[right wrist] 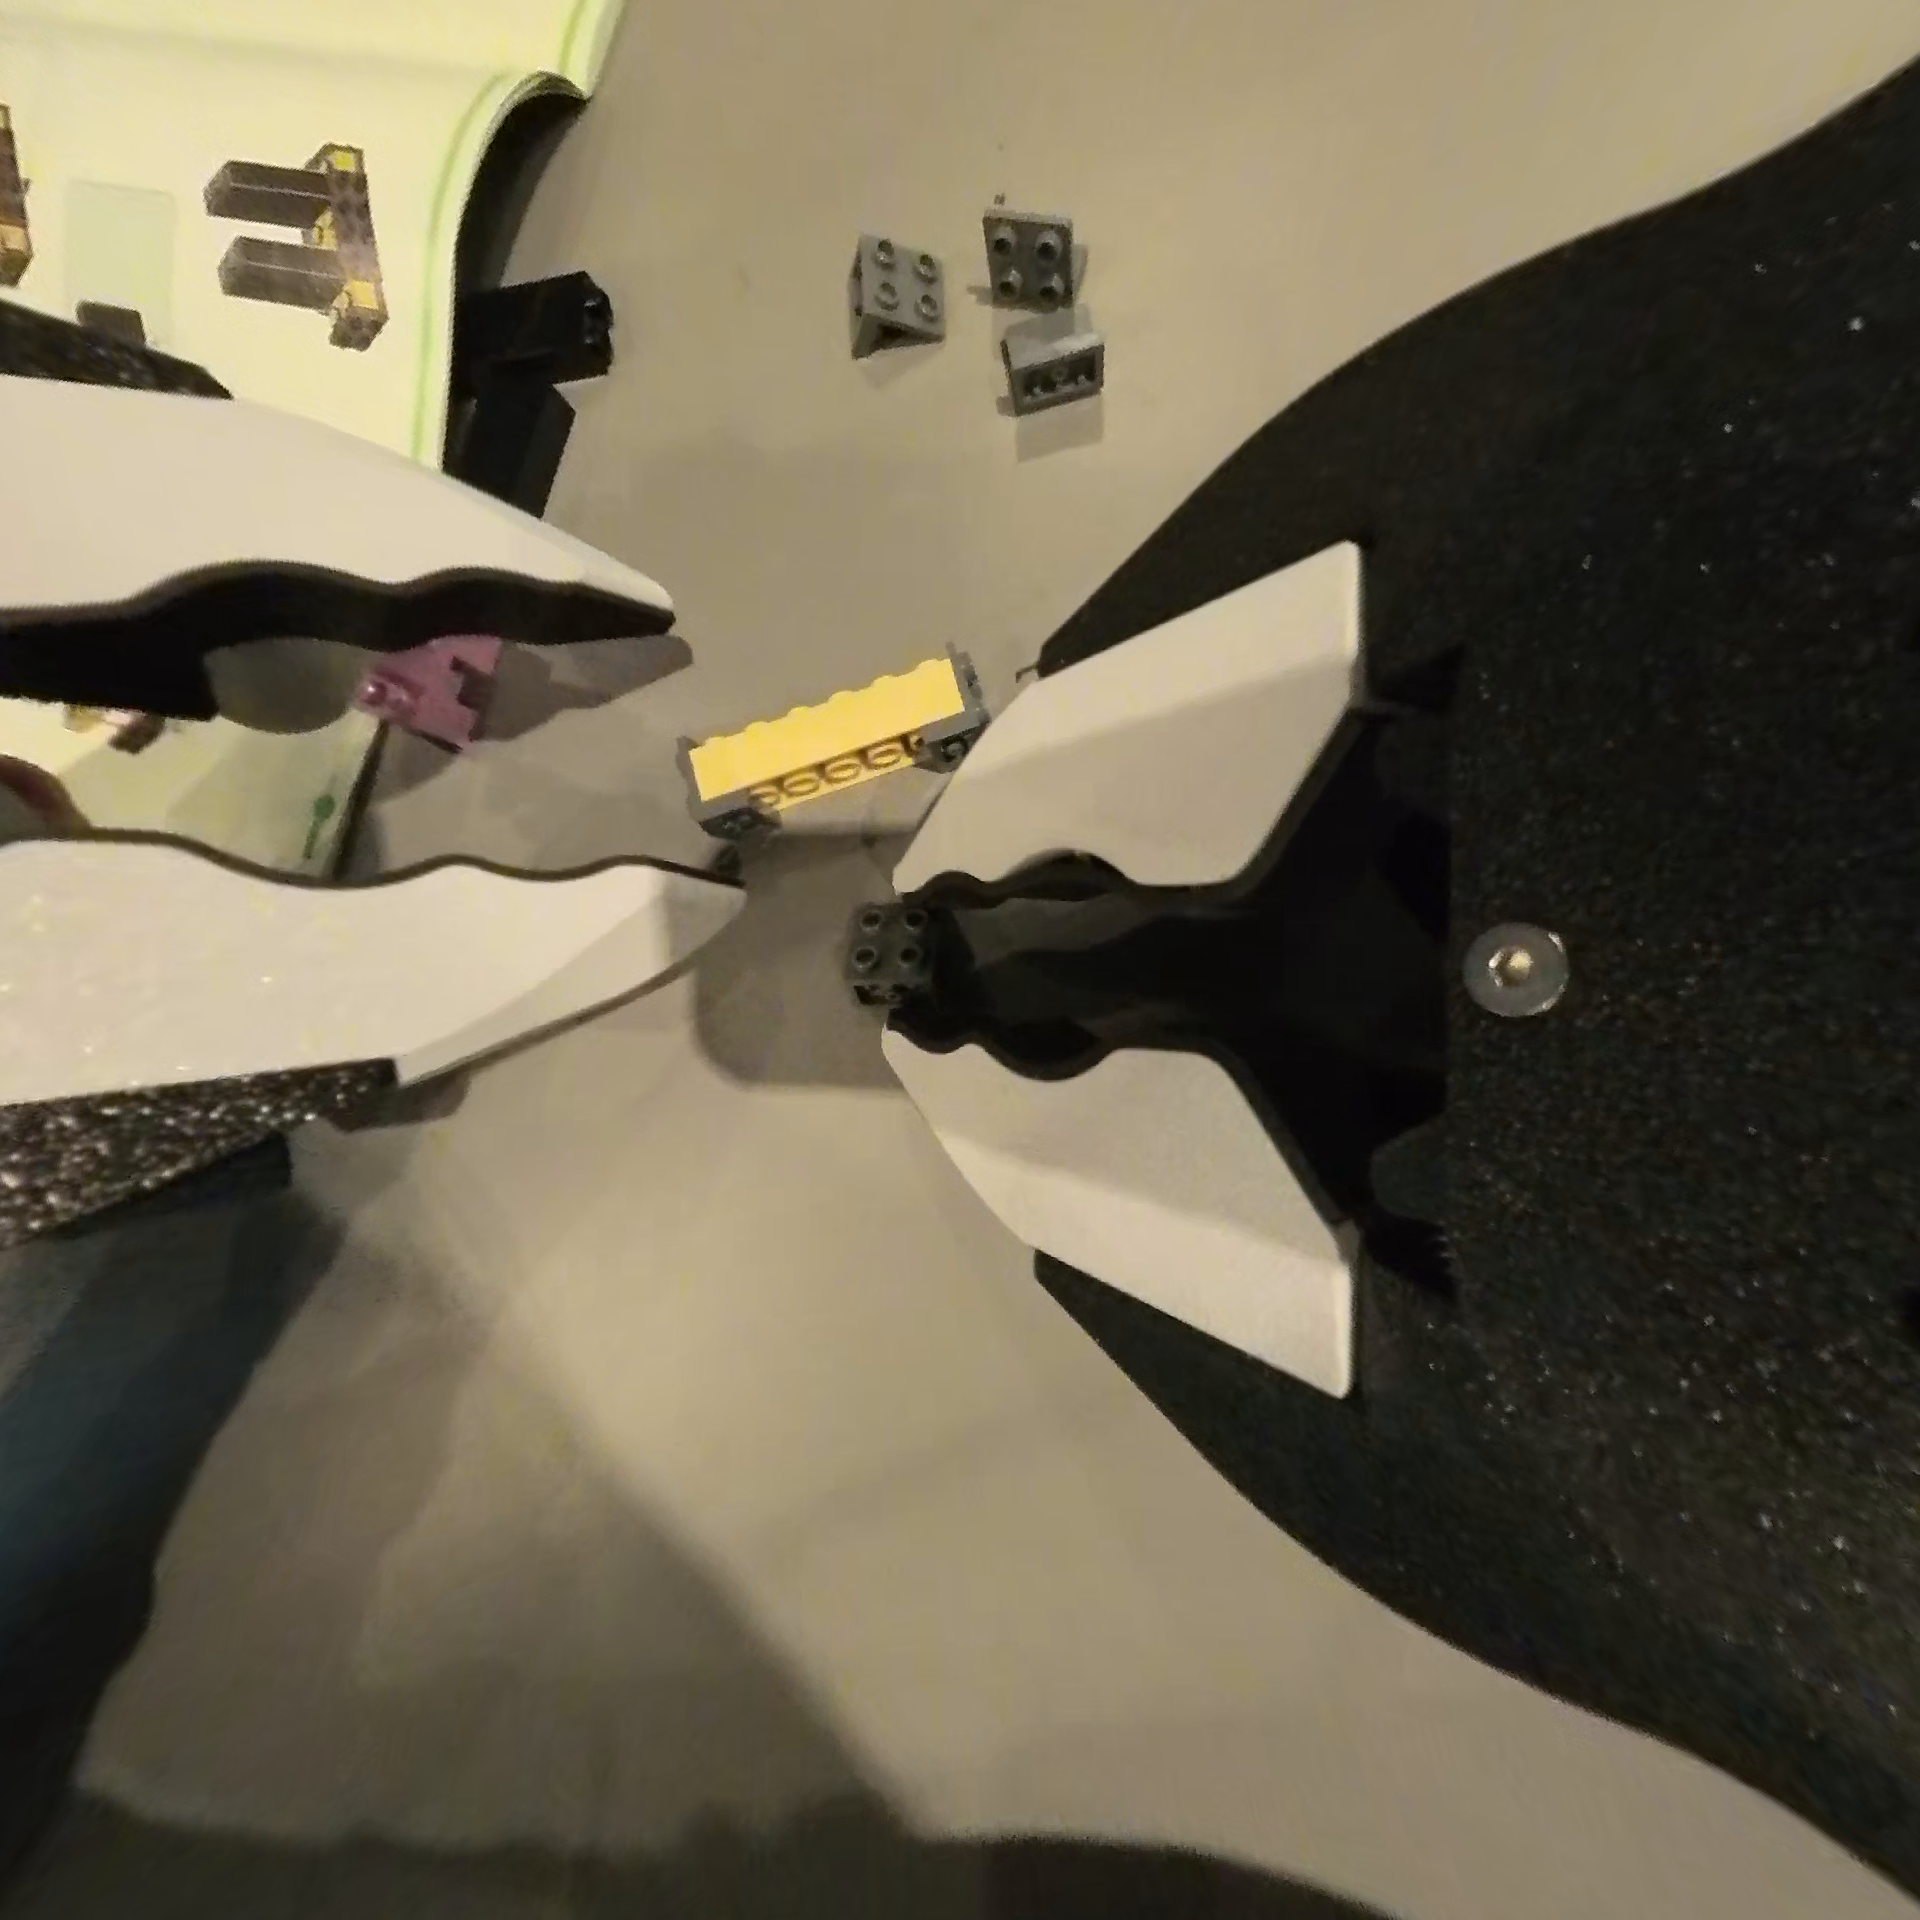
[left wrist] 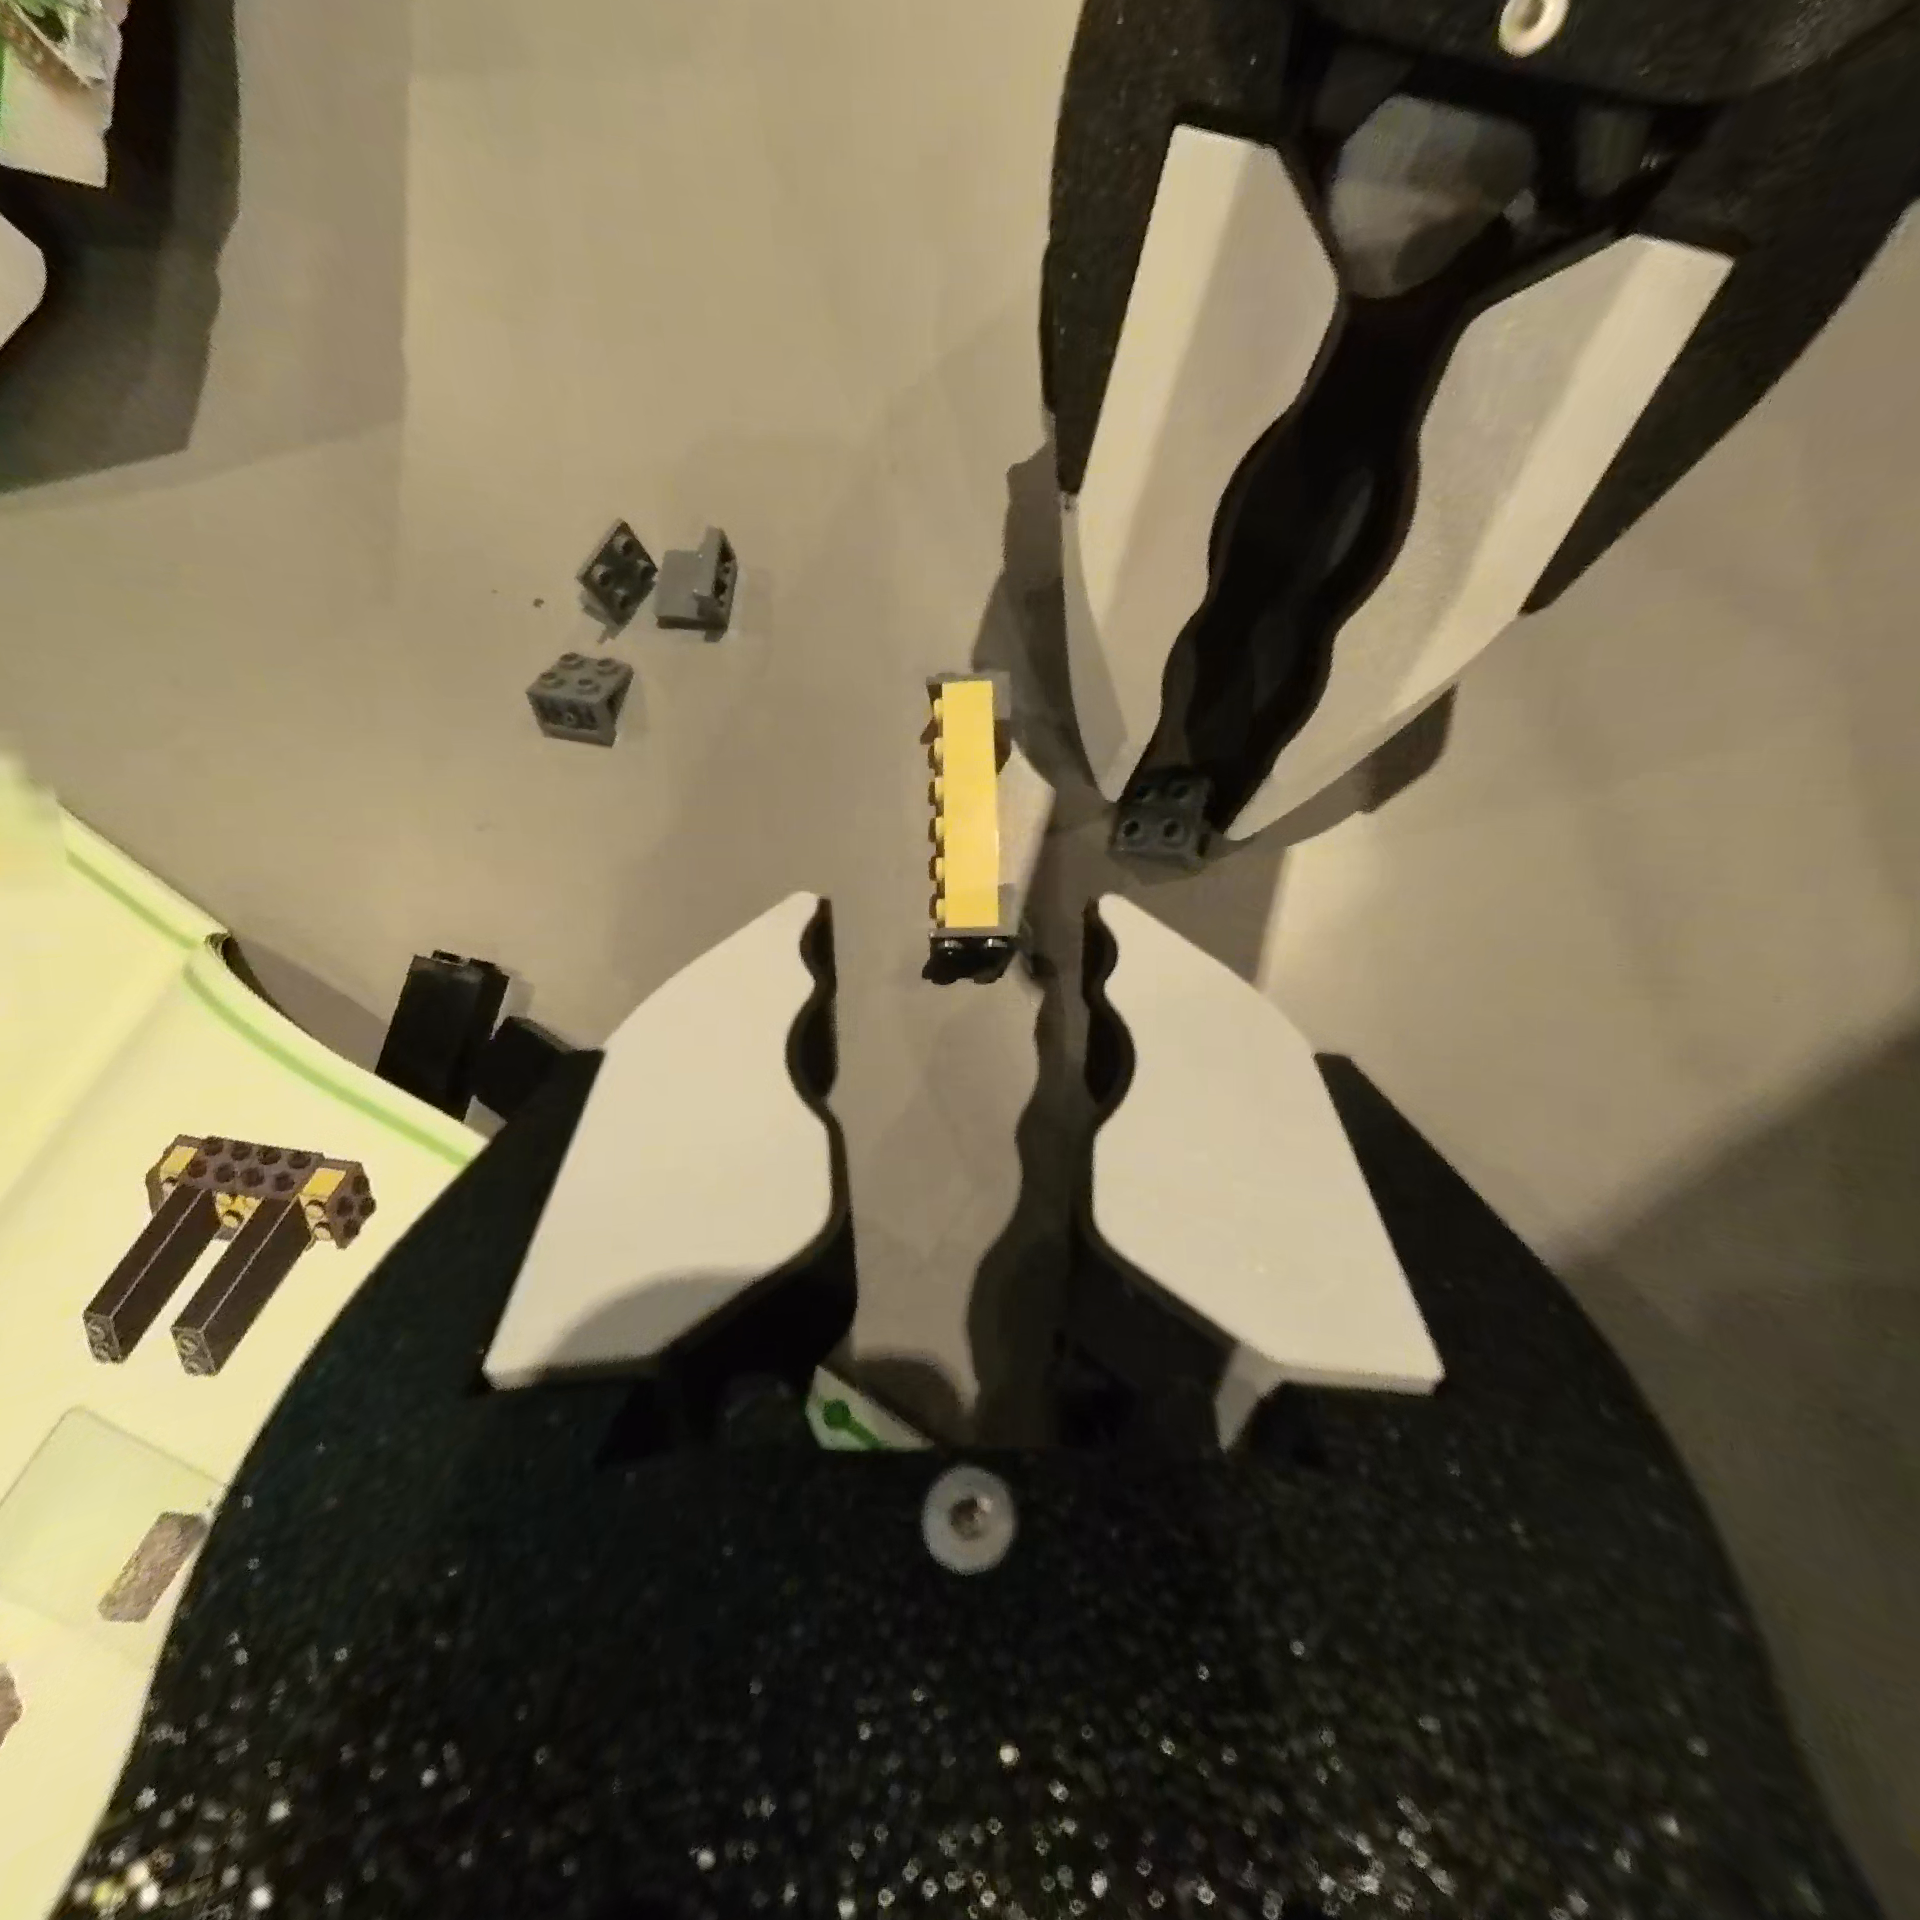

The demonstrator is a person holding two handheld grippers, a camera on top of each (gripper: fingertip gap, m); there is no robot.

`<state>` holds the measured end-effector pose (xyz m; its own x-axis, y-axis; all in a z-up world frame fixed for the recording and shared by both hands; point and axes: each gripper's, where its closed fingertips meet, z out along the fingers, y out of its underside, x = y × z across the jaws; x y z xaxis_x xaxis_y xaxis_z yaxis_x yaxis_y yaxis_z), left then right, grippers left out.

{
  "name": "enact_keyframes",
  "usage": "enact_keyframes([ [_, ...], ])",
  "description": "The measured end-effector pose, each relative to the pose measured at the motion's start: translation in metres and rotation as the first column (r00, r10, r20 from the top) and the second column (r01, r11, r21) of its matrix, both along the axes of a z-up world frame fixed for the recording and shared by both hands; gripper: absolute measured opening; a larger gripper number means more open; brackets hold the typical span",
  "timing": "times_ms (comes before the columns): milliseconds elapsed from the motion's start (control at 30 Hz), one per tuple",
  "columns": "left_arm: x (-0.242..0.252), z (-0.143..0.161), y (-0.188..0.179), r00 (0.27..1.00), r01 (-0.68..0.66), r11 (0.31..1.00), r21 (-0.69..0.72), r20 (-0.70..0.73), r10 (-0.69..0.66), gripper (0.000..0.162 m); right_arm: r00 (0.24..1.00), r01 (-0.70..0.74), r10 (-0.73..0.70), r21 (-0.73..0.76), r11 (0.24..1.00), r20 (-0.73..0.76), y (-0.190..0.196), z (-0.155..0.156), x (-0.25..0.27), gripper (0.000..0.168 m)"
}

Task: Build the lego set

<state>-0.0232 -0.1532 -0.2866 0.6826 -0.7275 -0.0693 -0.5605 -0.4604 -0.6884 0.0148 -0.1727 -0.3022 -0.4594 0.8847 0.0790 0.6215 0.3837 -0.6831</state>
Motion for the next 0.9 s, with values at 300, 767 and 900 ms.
enact_keyframes([
  [300, -0.005, -0.003, -0.002, 0.997, -0.076, 0.997, 0.017, -0.002, 0.076, 0.039, 0.992, -0.047, 0.052, 0.047, 0.998, -0.118, 0.013, 0.027, -0.006, 0.017],
  [767, -0.002, -0.013, -0.002, 0.999, -0.044, 0.999, 0.019, -0.005, 0.045, 0.023, 0.974, -0.218, 0.226, 0.174, 0.960, -0.026, 0.024, 0.018, -0.029, 0.015],
  [900, 0.001, -0.014, -0.002, 0.999, -0.039, 0.999, 0.016, 0.012, 0.039, 0.018, 0.971, -0.237, 0.240, 0.179, 0.955, 0.002, 0.023, 0.014, -0.029, 0.015],
])
